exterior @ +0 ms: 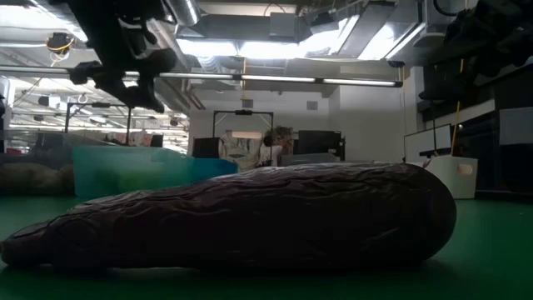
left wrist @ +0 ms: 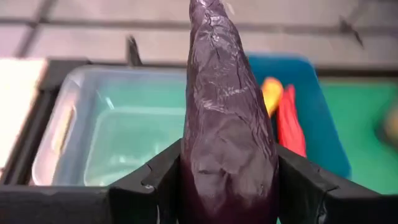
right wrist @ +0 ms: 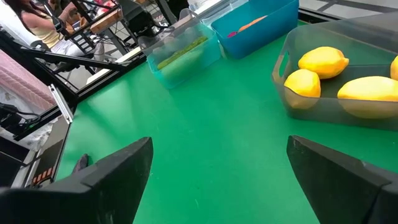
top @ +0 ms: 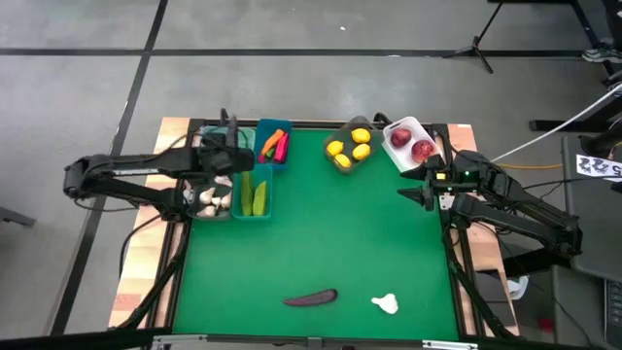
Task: Sort produce into baskets
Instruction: Put the purple eggplant into the transparent bin
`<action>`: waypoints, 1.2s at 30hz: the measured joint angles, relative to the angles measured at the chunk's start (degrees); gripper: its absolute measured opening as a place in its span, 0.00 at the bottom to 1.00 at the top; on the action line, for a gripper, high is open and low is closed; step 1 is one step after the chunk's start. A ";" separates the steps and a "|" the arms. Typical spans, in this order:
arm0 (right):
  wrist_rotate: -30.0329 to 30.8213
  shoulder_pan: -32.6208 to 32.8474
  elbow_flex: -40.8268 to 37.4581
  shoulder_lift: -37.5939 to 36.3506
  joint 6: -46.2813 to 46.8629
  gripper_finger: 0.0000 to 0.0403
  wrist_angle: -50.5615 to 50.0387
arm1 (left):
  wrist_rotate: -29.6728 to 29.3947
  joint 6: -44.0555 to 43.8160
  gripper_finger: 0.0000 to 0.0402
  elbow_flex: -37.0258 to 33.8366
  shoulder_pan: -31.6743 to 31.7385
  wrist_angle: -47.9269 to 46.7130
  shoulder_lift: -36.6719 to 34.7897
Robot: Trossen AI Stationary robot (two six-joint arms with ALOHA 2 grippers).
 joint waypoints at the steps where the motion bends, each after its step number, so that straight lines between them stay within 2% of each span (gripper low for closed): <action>1: -0.01 0.02 0.00 0.00 0.01 0.92 0.00 | 2.80 1.32 0.48 0.00 0.79 -0.29 -1.32; 4: 0.01 0.01 0.00 0.01 0.00 0.92 0.00 | 10.96 3.13 0.48 0.00 3.59 -2.05 -4.57; 10: 0.00 0.02 0.00 0.02 -0.01 0.92 0.00 | 27.32 15.51 0.48 0.00 9.36 -6.16 -6.70; 14: 0.02 0.01 0.00 0.00 -0.01 0.92 0.02 | 33.67 16.72 0.48 0.00 13.34 -7.83 -6.65; 19: 0.02 0.02 0.00 0.02 -0.02 0.92 0.02 | 34.36 9.53 0.48 0.00 18.87 -7.50 -6.63; 24: 0.46 0.02 0.00 0.02 -0.02 0.92 0.02 | 32.96 -6.62 0.48 0.00 23.37 -7.38 -6.61; 31: 1.13 0.00 0.00 -0.01 -0.07 0.92 0.19 | 29.86 -23.74 0.48 0.00 23.14 -2.28 -6.19; 36: 1.13 0.00 0.00 0.02 -0.07 0.92 0.24 | 24.81 -28.62 0.48 0.00 22.83 2.68 -6.19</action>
